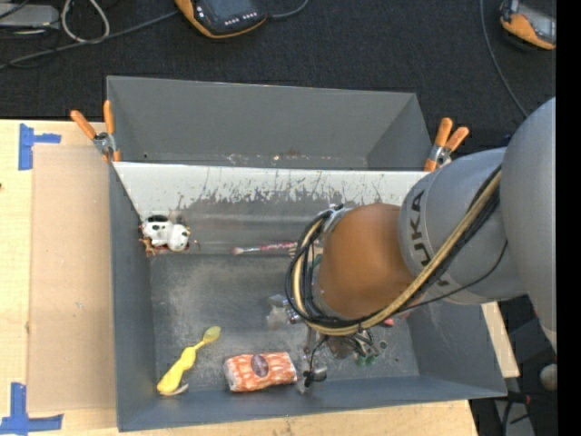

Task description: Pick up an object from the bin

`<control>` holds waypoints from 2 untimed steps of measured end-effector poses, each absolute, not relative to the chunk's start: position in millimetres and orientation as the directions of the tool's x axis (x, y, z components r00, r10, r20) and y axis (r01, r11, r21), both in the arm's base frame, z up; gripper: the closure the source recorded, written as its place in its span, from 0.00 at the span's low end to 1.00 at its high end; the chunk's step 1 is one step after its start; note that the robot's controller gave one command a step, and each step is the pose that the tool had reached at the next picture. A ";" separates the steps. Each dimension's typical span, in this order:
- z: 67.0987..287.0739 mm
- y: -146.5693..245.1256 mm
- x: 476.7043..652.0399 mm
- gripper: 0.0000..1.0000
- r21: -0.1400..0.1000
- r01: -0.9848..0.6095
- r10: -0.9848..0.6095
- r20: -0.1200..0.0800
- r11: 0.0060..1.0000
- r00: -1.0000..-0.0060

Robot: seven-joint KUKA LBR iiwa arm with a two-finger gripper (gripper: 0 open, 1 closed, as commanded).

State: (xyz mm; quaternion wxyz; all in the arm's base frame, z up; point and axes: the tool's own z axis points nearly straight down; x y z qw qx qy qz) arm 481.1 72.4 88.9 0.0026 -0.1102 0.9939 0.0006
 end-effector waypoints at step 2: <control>77.7 64.4 482.1 0.00 0.002 -0.042 -0.042 -0.008 0.999 -0.999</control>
Offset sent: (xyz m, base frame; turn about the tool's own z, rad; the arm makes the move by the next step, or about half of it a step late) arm 0.0005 -0.0111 -0.0158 0.2042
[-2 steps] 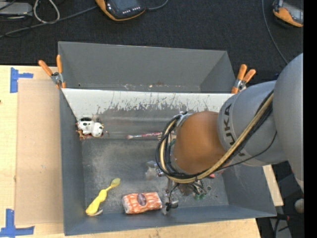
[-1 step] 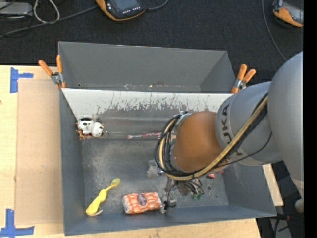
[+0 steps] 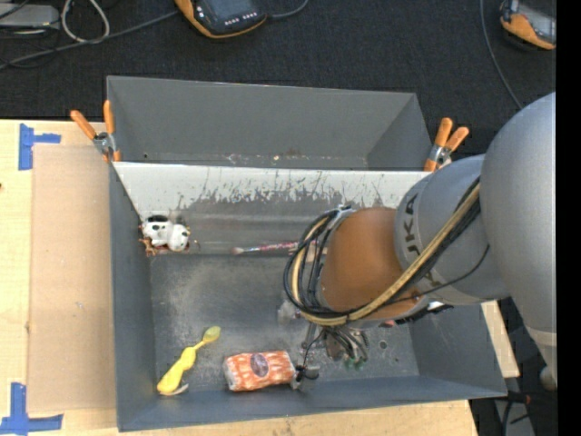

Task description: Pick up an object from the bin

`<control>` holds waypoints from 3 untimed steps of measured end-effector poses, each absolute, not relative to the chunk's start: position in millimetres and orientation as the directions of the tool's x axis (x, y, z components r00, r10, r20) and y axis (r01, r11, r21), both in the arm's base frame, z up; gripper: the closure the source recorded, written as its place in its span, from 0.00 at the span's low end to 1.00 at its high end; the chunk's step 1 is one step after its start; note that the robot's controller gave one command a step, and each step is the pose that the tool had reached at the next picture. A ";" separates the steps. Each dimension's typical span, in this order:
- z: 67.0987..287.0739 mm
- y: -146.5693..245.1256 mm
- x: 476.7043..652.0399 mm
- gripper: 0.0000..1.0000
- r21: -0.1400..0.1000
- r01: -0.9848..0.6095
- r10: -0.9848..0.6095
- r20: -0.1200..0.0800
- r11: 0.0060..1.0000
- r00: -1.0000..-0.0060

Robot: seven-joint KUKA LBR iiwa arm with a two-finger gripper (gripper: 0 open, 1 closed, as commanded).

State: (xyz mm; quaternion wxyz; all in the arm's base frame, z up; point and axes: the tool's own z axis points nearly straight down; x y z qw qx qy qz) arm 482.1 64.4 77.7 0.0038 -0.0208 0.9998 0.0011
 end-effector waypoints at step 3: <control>69.2 99.2 468.6 1.00 0.001 -0.069 -0.069 -0.017 0.998 -0.997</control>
Offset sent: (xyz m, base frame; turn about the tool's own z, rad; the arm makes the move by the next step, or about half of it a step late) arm -0.0117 0.0416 -0.0077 -0.1097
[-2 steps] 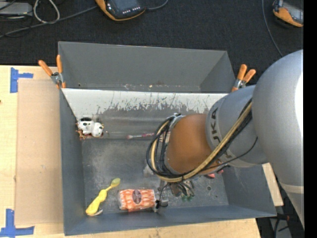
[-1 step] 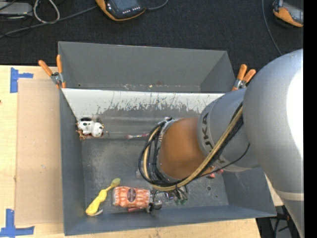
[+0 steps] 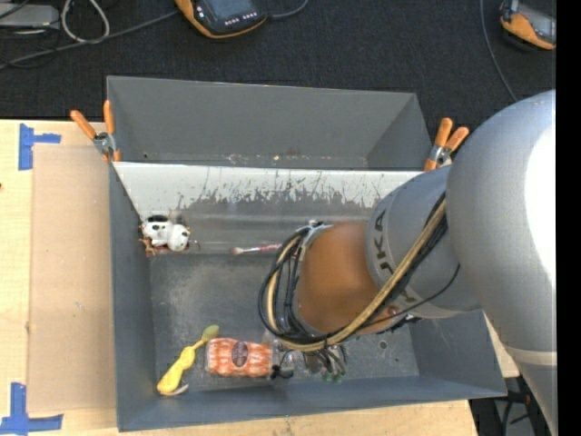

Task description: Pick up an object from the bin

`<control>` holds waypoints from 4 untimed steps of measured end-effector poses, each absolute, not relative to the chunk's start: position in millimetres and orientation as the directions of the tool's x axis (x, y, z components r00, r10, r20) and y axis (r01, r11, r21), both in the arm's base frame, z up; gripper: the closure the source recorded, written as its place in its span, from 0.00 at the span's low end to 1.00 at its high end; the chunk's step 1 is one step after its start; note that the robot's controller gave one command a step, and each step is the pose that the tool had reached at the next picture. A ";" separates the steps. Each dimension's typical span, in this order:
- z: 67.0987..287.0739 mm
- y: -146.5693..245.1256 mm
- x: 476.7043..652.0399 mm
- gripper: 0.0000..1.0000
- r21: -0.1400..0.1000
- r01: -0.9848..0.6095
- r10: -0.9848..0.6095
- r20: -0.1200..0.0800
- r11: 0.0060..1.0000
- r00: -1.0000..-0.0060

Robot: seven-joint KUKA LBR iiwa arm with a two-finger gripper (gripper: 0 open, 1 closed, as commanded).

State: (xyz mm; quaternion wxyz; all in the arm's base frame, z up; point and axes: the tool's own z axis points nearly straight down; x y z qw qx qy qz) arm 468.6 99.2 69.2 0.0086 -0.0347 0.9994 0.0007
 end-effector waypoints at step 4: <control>74.3 123.0 472.6 1.00 0.001 -0.069 -0.069 -0.013 0.998 -0.998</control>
Offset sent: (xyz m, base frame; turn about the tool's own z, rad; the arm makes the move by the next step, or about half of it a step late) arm 0.0019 0.0240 0.0008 -0.0146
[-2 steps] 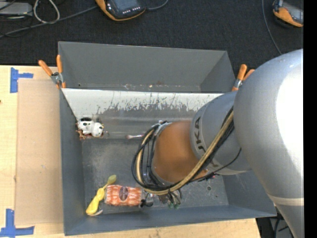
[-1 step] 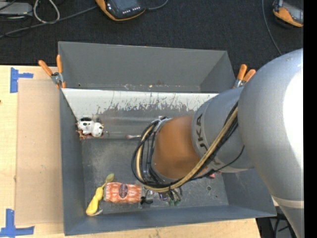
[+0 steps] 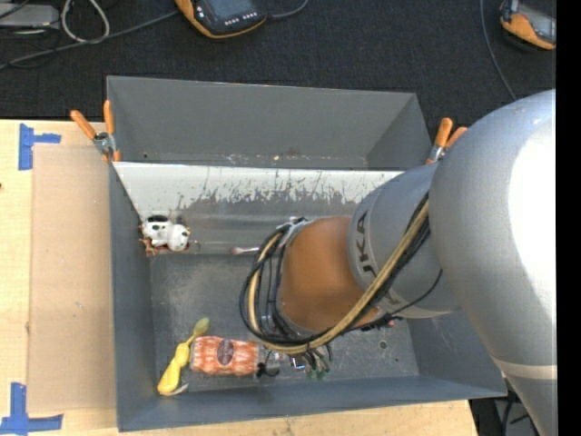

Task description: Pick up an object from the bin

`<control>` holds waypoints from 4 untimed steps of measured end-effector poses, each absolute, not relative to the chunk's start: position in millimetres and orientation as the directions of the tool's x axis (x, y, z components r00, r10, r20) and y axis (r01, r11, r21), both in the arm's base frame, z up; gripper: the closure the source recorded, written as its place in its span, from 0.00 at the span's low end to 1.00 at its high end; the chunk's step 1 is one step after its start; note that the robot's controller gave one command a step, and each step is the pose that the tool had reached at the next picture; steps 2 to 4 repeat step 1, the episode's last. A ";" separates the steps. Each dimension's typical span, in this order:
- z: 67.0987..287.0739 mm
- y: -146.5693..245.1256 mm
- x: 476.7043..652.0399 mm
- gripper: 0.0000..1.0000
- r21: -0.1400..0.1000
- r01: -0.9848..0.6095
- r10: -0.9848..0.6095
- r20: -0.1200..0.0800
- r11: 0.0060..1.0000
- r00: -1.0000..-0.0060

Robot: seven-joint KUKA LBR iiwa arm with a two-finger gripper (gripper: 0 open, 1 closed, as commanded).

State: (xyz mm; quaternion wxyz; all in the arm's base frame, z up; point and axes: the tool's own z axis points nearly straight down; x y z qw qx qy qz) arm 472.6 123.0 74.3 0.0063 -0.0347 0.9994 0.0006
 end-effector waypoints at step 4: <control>80.2 115.0 478.0 1.00 0.001 -0.055 -0.055 -0.014 0.999 -0.998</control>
Offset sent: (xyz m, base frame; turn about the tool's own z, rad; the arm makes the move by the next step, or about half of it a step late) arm 0.0085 -0.0133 -0.0040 -0.0064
